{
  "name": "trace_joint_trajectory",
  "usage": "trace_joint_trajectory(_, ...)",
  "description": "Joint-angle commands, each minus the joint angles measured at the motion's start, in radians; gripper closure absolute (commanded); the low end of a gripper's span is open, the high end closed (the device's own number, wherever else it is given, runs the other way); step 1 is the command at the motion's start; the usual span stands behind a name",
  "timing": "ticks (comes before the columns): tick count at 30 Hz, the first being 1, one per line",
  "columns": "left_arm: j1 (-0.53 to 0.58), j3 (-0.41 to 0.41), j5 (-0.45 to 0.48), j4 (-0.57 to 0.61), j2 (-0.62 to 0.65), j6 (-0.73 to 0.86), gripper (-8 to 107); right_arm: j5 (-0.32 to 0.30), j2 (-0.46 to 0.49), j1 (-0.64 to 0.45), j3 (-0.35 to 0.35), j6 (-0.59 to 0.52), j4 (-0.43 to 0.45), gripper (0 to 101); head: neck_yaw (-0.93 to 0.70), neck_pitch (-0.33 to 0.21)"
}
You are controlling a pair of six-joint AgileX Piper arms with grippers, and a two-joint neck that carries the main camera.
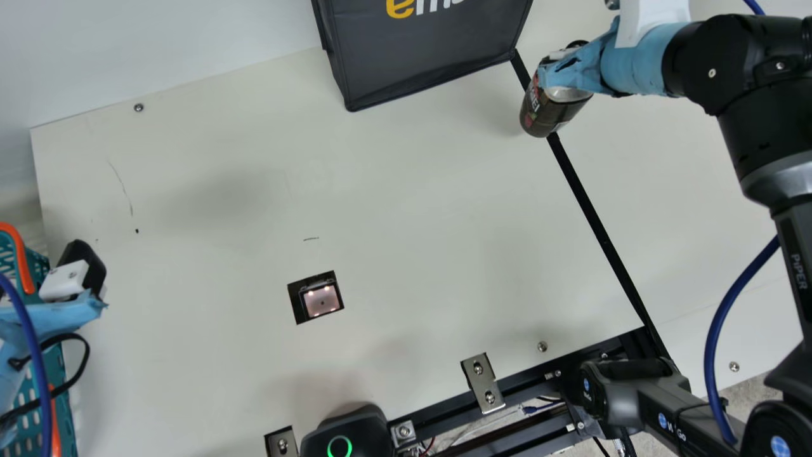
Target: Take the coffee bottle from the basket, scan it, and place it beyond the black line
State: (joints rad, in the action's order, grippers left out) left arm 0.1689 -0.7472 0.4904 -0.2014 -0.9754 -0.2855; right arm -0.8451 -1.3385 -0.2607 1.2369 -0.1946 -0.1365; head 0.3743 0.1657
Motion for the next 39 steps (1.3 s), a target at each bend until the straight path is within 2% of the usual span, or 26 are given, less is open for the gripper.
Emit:
trace_joint_trajectory(1,0.000,0.000,0.000,0.000,0.000,0.000,9,0.009,-0.007,-0.022,0.000,-0.009,-0.003,101,0.002,-0.027)
trace_joint_trajectory(13,0.000,0.000,0.000,0.000,0.000,0.000,9,0.052,-0.093,-0.099,0.043,-0.044,-0.027,101,0.002,-0.027)
trace_joint_trajectory(25,0.000,0.000,0.000,0.000,0.000,0.000,9,0.090,-0.194,-0.121,0.096,-0.038,-0.028,101,0.002,-0.027)
trace_joint_trajectory(39,0.000,0.000,0.000,0.000,0.000,0.000,9,0.144,-0.269,-0.132,0.113,-0.009,-0.029,101,0.002,-0.027)
